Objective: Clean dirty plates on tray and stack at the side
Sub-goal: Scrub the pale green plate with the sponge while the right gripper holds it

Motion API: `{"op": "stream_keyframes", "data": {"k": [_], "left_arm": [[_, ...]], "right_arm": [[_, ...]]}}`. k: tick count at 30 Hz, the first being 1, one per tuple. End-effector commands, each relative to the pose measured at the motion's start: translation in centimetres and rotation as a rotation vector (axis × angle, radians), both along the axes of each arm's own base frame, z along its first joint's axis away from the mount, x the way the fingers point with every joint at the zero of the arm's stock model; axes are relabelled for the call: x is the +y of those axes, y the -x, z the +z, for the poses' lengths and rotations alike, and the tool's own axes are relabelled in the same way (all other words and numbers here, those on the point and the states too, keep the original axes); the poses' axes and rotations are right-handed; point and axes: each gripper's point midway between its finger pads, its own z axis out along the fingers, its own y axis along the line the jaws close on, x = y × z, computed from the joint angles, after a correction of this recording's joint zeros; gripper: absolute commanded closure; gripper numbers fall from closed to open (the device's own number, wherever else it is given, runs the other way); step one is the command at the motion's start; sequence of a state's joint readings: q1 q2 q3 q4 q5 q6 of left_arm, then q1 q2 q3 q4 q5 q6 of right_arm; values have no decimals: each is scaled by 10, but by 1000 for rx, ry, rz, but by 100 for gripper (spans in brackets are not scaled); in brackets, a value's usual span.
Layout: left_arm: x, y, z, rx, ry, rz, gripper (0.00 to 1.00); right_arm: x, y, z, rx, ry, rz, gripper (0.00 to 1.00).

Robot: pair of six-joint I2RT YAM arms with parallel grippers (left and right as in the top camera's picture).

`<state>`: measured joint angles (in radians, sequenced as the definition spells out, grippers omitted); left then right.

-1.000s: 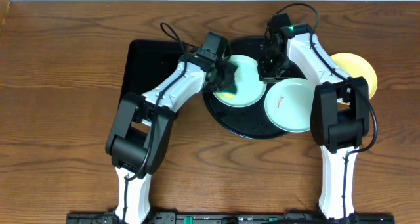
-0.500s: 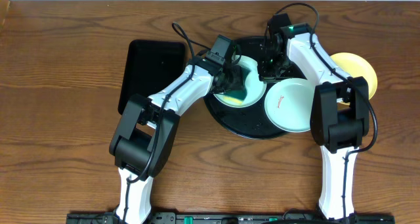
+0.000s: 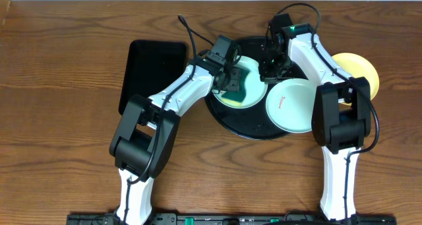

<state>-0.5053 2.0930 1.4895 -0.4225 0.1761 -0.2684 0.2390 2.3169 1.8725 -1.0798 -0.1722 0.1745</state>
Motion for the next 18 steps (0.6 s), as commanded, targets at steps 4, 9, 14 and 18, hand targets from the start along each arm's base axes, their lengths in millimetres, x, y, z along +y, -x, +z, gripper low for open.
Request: {"op": "stream_keyframes", "data": {"k": [4, 9, 14, 18], "left_arm": [[2, -3, 16, -55, -29, -42, 49], [-7, 6, 16, -33, -9, -69, 49], [-5, 10, 13, -13, -18, -70, 49], [-5, 19, 11, 26, -11, -82, 49]], "right_arm": [[4, 7, -12, 30, 11, 31, 99], [4, 7, -12, 31, 11, 31, 99], [3, 8, -12, 35, 12, 31, 99], [4, 7, -12, 32, 12, 31, 99]]}}
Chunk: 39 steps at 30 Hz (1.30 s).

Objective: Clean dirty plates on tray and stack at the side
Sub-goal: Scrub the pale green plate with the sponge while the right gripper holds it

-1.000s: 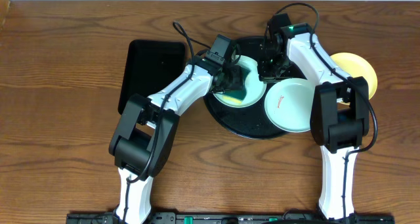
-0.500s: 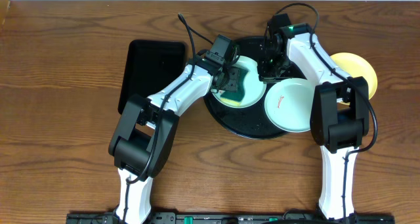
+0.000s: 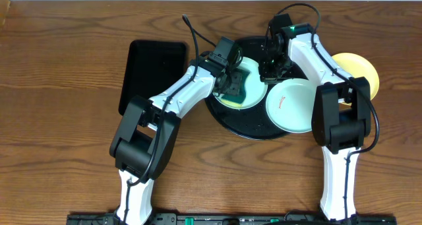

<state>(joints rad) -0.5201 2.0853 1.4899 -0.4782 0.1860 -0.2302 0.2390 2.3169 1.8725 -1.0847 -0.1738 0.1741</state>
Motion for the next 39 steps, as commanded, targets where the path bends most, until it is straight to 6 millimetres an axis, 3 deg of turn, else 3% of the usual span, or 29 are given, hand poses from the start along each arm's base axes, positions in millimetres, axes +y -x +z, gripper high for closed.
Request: {"op": "stream_keyframes", "data": {"k": [1, 16, 22, 32, 34, 39], "left_arm": [[-3, 4, 12, -5, 16, -29, 49], [-18, 6, 14, 21, 103, -29, 63], [-16, 9, -7, 60, 81, -27, 64], [-8, 5, -18, 53, 30, -5, 86], [-7, 7, -27, 69, 20, -5, 92], [0, 12, -57, 118, -26, 4, 93]], "right_arm": [[4, 6, -12, 27, 11, 31, 99], [4, 6, -12, 28, 12, 31, 99], [4, 6, -12, 28, 12, 31, 99], [4, 6, -12, 28, 12, 31, 99], [4, 6, -12, 27, 12, 31, 99], [3, 7, -12, 30, 13, 31, 99]]}}
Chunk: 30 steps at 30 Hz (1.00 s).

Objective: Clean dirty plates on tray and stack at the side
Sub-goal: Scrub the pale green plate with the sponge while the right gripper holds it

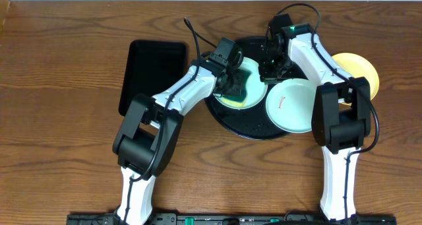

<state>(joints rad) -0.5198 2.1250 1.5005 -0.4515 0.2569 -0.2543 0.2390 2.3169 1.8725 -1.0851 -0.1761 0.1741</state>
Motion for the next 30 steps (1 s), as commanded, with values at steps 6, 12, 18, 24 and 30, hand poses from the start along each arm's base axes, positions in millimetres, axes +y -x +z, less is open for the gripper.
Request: {"op": "stream_keyframes", "data": {"k": [6, 12, 18, 24, 30], "left_arm": [[48, -5, -49, -9, -278, 81, 93], [109, -28, -29, -153, -561, 205, 93], [134, -44, -7, -222, -638, 253, 93], [136, -66, 38, -319, -572, 321, 93], [137, -79, 99, -452, -493, 388, 93]], "right_arm": [[3, 7, -12, 29, 16, 31, 99], [1, 6, -12, 27, 26, 30, 99], [1, 6, -12, 27, 26, 30, 99], [0, 6, -12, 25, 30, 46, 99], [-1, 7, -12, 29, 39, 45, 99]]}}
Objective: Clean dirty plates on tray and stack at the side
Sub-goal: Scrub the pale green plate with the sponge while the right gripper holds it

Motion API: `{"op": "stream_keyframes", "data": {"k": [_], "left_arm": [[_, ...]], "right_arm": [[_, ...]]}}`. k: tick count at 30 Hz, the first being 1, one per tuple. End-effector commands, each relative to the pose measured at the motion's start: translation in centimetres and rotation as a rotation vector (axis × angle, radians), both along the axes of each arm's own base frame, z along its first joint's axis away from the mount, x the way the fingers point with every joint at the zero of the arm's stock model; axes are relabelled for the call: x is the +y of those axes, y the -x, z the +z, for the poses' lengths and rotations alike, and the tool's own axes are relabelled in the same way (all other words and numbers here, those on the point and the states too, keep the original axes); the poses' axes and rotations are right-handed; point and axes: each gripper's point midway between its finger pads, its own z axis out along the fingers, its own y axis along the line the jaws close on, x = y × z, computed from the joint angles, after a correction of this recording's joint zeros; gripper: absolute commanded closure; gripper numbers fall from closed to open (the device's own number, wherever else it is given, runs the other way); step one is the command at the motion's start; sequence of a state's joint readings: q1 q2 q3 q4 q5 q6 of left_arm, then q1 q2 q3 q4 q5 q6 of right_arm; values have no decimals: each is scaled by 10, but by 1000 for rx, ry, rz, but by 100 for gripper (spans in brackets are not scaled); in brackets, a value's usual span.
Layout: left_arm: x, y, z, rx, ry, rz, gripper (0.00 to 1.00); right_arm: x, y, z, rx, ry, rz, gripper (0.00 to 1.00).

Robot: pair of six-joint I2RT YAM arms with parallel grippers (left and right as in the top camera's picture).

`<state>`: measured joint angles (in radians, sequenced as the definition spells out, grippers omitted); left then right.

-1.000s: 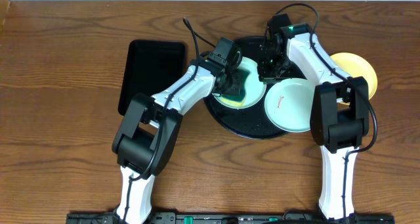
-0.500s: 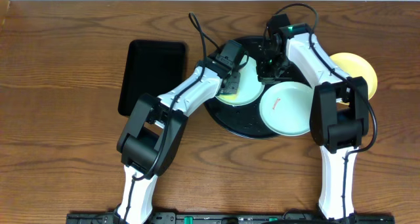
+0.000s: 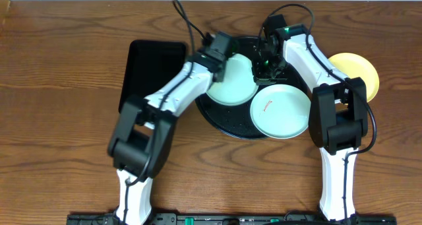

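A round black tray (image 3: 241,127) holds two pale green plates. The left plate (image 3: 232,86) looks clean. The right plate (image 3: 282,113) has a small red smear near its middle. My left gripper (image 3: 221,52) hangs over the left plate's upper-left rim, and the sponge is hidden beneath it. My right gripper (image 3: 263,63) sits at that plate's upper-right rim, its fingers dark against the tray, so their state does not show.
A yellow plate (image 3: 359,73) lies on the table right of the tray, partly behind the right arm. An empty black rectangular tray (image 3: 148,76) lies at the left. Both arms reach in from the front edge.
My left gripper has left the middle of the left plate and is now over its upper-left rim; the green sponge no longer shows. Both green plates sit further left, and the right gripper has shifted left.
At each earlier moment my left gripper pressed a dark green sponge on the left plate, which showed yellowish soil at its lower edge, while the right gripper stayed at its rim. Now the plate shows no soil and the left gripper is off its middle.
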<state>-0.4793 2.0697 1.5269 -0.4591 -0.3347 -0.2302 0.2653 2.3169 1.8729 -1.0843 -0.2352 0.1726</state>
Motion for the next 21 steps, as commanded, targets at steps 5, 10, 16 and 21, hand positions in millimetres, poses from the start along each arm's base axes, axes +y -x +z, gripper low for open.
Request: {"op": "stream_keyframes", "data": {"k": [5, 10, 16, 21], "left_arm": [[32, -14, 95, -210, 3, 86, 93], [-13, 3, 101, -121, 248, -64, 93], [-60, 42, 65, 130, 527, -108, 92], [-56, 53, 12, 251, 504, -34, 93]], "right_arm": [[-22, 1, -15, 13, 96, 16, 99], [-22, -1, -15, 5, 94, 16, 99], [-22, -5, -14, -12, 90, 12, 99], [-21, -6, -14, -15, 89, 12, 99]]}}
